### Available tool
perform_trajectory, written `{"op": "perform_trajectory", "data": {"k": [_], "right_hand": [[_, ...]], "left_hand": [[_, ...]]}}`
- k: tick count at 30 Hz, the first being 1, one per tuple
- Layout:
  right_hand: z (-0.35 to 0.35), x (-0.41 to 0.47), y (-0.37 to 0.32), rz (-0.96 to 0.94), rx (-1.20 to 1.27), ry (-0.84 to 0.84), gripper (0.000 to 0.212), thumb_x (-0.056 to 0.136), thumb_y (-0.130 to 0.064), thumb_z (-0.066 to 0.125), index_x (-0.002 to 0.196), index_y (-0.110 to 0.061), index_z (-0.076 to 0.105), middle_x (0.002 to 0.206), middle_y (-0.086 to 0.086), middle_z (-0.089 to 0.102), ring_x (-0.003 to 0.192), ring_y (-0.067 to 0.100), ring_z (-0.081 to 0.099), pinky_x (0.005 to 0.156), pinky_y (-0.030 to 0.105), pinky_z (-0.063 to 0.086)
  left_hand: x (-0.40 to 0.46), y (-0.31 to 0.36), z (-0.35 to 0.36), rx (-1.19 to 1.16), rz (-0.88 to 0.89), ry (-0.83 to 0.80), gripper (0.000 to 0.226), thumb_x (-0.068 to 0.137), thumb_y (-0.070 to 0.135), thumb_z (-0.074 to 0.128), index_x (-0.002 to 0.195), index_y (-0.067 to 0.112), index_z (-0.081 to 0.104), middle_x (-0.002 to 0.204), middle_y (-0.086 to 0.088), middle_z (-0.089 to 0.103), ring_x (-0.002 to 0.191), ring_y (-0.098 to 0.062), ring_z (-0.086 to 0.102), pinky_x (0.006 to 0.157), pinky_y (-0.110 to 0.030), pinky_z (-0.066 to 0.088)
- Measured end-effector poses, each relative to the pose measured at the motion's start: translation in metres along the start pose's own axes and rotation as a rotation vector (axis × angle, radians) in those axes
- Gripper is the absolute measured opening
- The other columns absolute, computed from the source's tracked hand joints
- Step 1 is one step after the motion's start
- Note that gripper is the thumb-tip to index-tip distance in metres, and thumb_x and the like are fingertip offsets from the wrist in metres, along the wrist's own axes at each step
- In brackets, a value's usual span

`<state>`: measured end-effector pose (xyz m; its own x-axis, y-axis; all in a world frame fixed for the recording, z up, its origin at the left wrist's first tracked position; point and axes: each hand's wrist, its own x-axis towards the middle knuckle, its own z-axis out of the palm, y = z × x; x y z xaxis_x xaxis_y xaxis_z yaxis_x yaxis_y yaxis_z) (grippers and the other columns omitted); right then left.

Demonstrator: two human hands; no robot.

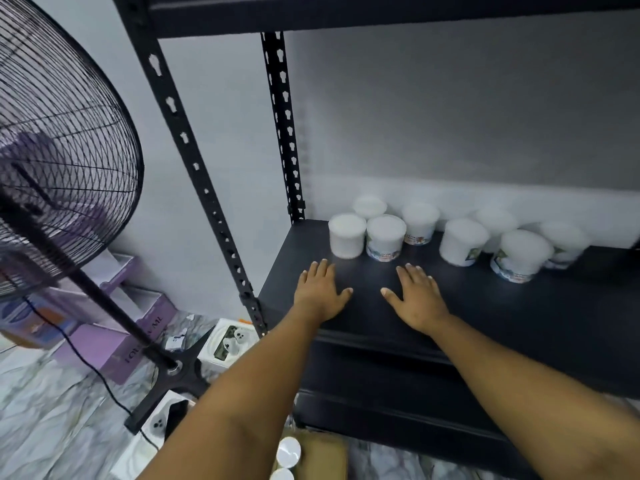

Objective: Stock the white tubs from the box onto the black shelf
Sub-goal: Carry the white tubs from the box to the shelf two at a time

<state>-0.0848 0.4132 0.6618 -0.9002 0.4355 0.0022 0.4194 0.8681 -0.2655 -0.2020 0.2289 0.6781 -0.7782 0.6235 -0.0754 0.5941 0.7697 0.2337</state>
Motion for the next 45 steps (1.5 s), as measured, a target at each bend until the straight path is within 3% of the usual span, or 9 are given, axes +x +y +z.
{"op": "perform_trajectory", "data": {"k": [10, 21, 24, 32, 37, 41, 45], "right_hand": [[0.011, -0.102, -0.039, 0.003, 0.041, -0.065, 0.074, 0.093, -0.061, 0.032, 0.15, -0.016, 0.017, 0.159, 0.007, 0.009, 0.147, 0.023, 0.004, 0.119, 0.04, 0.005], [0.069, -0.197, -0.066, -0.115, 0.017, -0.226, 0.073, 0.093, -0.059, 0.034, 0.148, -0.014, 0.021, 0.157, 0.009, 0.016, 0.146, 0.025, 0.008, 0.118, 0.042, 0.008], [0.087, -0.204, -0.065, -0.154, -0.004, -0.29, 0.072, 0.093, -0.059, 0.035, 0.148, -0.013, 0.021, 0.157, 0.01, 0.017, 0.146, 0.025, 0.01, 0.118, 0.042, 0.009], [0.128, -0.215, -0.063, -0.275, -0.004, -0.433, 0.072, 0.094, -0.057, 0.037, 0.147, -0.011, 0.024, 0.156, 0.012, 0.02, 0.144, 0.027, 0.015, 0.117, 0.043, 0.013], [0.148, -0.22, -0.062, -0.335, 0.003, -0.491, 0.072, 0.094, -0.056, 0.037, 0.148, -0.01, 0.022, 0.156, 0.013, 0.018, 0.145, 0.027, 0.013, 0.117, 0.043, 0.01], [0.175, -0.216, -0.064, -0.364, -0.001, -0.529, 0.072, 0.094, -0.056, 0.037, 0.148, -0.011, 0.021, 0.157, 0.012, 0.017, 0.145, 0.026, 0.012, 0.118, 0.042, 0.009], [0.229, -0.204, -0.066, -0.379, 0.01, -0.558, 0.07, 0.093, -0.054, 0.04, 0.147, -0.012, 0.023, 0.156, 0.012, 0.018, 0.145, 0.026, 0.013, 0.118, 0.042, 0.01]], "left_hand": [[-0.112, -0.017, 0.01, -0.015, 0.0, -0.001, 0.073, 0.094, 0.056, 0.037, 0.15, 0.014, 0.017, 0.16, -0.007, 0.009, 0.147, -0.026, 0.003, 0.119, -0.043, 0.008], [-0.23, -0.051, 0.075, -0.064, -0.14, -0.078, 0.074, 0.092, 0.057, 0.037, 0.148, 0.013, 0.021, 0.158, -0.01, 0.017, 0.146, -0.028, 0.011, 0.118, -0.046, 0.013], [-0.25, -0.06, 0.092, -0.099, -0.188, -0.081, 0.072, 0.09, 0.057, 0.039, 0.146, 0.014, 0.026, 0.155, -0.01, 0.023, 0.144, -0.027, 0.016, 0.117, -0.046, 0.017], [-0.291, -0.071, 0.131, -0.123, -0.415, -0.139, 0.076, 0.092, 0.059, 0.038, 0.149, 0.012, 0.022, 0.158, -0.011, 0.017, 0.146, -0.027, 0.013, 0.118, -0.044, 0.015], [-0.307, -0.067, 0.161, -0.172, -0.471, -0.112, 0.066, 0.089, 0.056, 0.044, 0.14, 0.015, 0.036, 0.15, -0.012, 0.033, 0.138, -0.029, 0.028, 0.111, -0.044, 0.026], [-0.308, -0.073, 0.186, -0.201, -0.512, -0.112, 0.075, 0.089, 0.058, 0.042, 0.147, 0.013, 0.028, 0.153, -0.011, 0.029, 0.141, -0.028, 0.024, 0.113, -0.044, 0.024], [-0.296, -0.095, 0.23, -0.215, -0.532, -0.093, 0.084, 0.08, 0.068, 0.031, 0.143, 0.013, 0.035, 0.149, -0.01, 0.037, 0.138, -0.029, 0.029, 0.111, -0.046, 0.028]]}}
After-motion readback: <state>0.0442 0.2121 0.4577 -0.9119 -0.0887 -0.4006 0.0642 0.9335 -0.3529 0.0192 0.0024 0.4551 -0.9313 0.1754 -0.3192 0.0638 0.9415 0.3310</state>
